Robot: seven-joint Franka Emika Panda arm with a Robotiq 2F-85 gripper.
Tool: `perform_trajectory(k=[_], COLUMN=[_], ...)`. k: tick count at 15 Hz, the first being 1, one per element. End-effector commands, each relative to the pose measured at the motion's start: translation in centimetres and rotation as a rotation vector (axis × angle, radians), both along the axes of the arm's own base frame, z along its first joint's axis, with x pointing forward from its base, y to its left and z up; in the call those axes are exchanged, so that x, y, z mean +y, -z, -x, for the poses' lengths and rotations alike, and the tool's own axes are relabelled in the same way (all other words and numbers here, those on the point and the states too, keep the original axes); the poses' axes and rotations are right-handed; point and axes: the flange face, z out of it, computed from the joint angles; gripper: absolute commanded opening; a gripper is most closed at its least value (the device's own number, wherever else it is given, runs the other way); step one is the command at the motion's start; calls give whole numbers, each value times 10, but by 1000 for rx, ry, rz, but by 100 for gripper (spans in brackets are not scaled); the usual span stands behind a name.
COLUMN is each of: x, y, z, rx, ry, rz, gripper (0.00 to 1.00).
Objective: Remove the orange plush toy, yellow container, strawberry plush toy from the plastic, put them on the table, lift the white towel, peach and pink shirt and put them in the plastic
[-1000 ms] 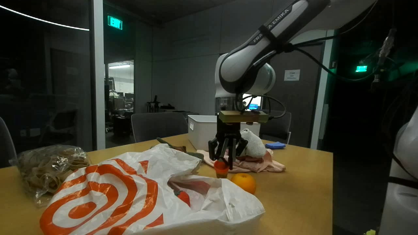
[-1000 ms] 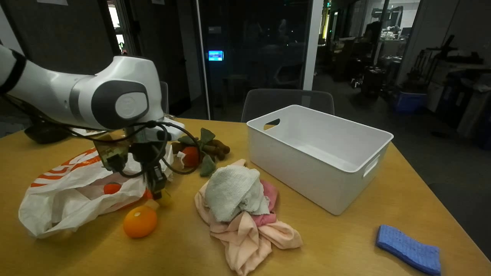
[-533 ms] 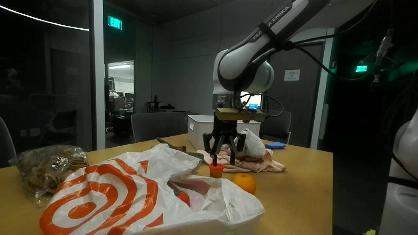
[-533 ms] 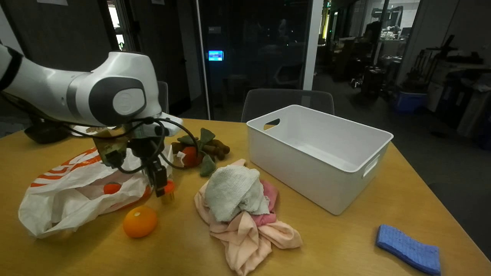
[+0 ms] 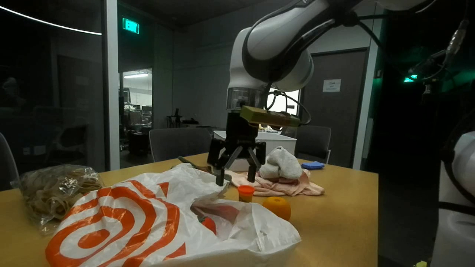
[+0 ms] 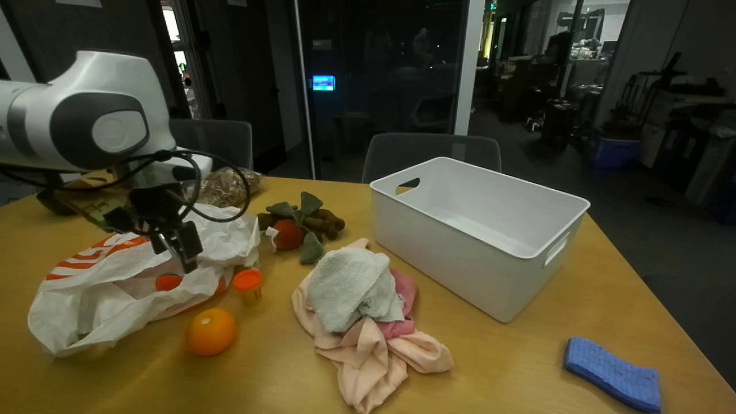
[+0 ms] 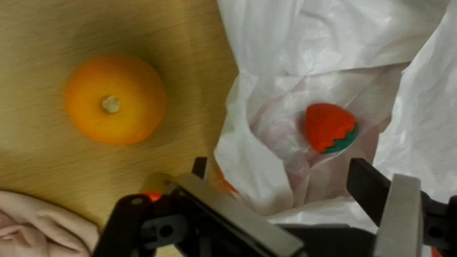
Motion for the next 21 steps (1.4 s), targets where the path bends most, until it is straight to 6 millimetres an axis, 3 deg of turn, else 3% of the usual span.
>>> perform_trajectory(k=[1,10,11,17,21], x=[34,62,71,100,100], y=[6,65,68,62,66], z=[7,-1,5,15,6], rx=[17,93,89,24,7], ry=[-128,-333,-373,-516,-550], rz=[-34,145,170,279,296], gripper=[100,100,100,100,100])
